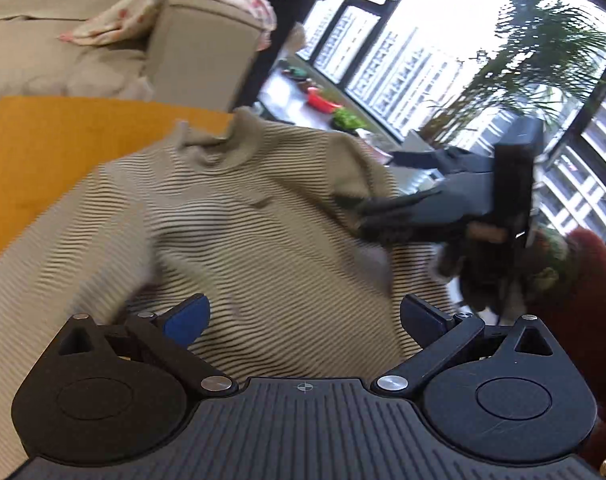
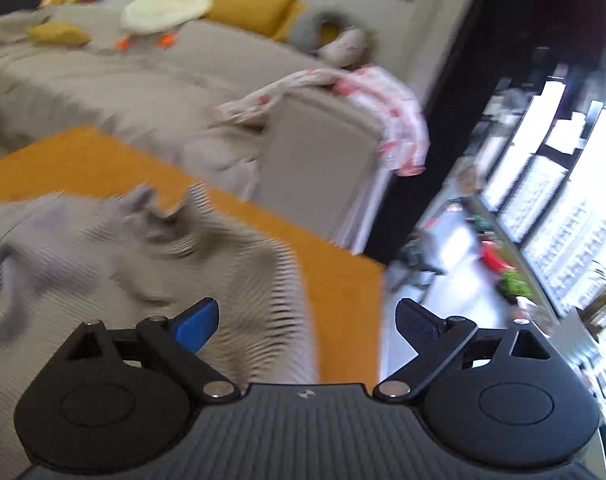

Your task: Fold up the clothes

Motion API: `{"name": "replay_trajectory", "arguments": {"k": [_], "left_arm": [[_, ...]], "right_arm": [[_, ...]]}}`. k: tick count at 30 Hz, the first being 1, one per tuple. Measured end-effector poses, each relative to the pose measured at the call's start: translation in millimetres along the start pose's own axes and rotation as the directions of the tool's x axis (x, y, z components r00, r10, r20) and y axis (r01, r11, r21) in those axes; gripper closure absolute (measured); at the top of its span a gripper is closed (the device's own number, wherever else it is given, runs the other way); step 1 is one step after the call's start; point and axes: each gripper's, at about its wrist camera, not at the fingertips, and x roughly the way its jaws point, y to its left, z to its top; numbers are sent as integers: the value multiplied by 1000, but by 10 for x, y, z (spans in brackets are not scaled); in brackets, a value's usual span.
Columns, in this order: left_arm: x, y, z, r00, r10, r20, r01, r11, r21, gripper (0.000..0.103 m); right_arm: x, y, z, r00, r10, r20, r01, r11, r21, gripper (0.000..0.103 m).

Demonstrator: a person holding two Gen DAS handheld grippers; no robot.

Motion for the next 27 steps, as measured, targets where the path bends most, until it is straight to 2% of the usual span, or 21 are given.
{"name": "replay_trajectory", "arguments": {"k": [1, 3, 5, 6, 8, 10, 12, 17, 19, 22, 23, 25, 27], "left_arm": [[121, -43, -17, 1000, 4, -9, -4, 1000, 5, 0], [334, -76, -69, 996, 63, -61, -63, 998, 12, 0], [346, -142, -152, 992, 114, -56, -107, 987, 119, 0], [325, -176, -190, 987, 148, -66, -134, 975, 180, 0], [254, -179, -264, 982, 177, -72, -152, 951, 268, 0], [186, -109, -276, 975, 208, -72, -179, 941, 287, 0], [120, -25, -274, 968, 241, -71, -211, 933, 291, 0], [-38, 200, -141, 968, 247, -37, -239, 959, 152, 0], [-101, 291, -83, 968, 248, -22, -245, 965, 90, 0], [-389, 365, -135, 981, 193, 32, -189, 977, -98, 0], [-501, 387, -195, 983, 174, 53, -163, 972, -167, 0], [-617, 465, -307, 982, 171, 76, -140, 940, -310, 0], [-705, 552, -417, 980, 178, 93, -119, 886, -448, 0]], "right_arm": [[68, 51, -24, 1000, -3, -23, 1, 998, -65, 8], [228, 145, -87, 997, -49, -64, 34, 975, -222, 8], [386, 70, -160, 987, -147, -70, 119, 946, -302, 8], [441, -42, -182, 980, -186, -70, 159, 945, -287, 7], [510, -316, -196, 976, -197, -97, 178, 969, -172, 3], [564, -546, -218, 976, -175, -128, 171, 984, -45, 2], [567, -587, -264, 981, -137, -135, 143, 989, 36, 2], [426, -597, -309, 994, -18, -108, 39, 980, 194, 2], [310, -559, -293, 997, -19, -78, 35, 979, 203, 2], [71, -511, -246, 1000, -21, 0, 20, 974, 225, 2], [-61, -497, -255, 999, 4, 42, -14, 968, 250, 2], [-303, -530, -214, 987, 81, 142, -124, 937, 326, 2], [-474, -536, -240, 954, 199, 226, -279, 865, 417, 2]]}}
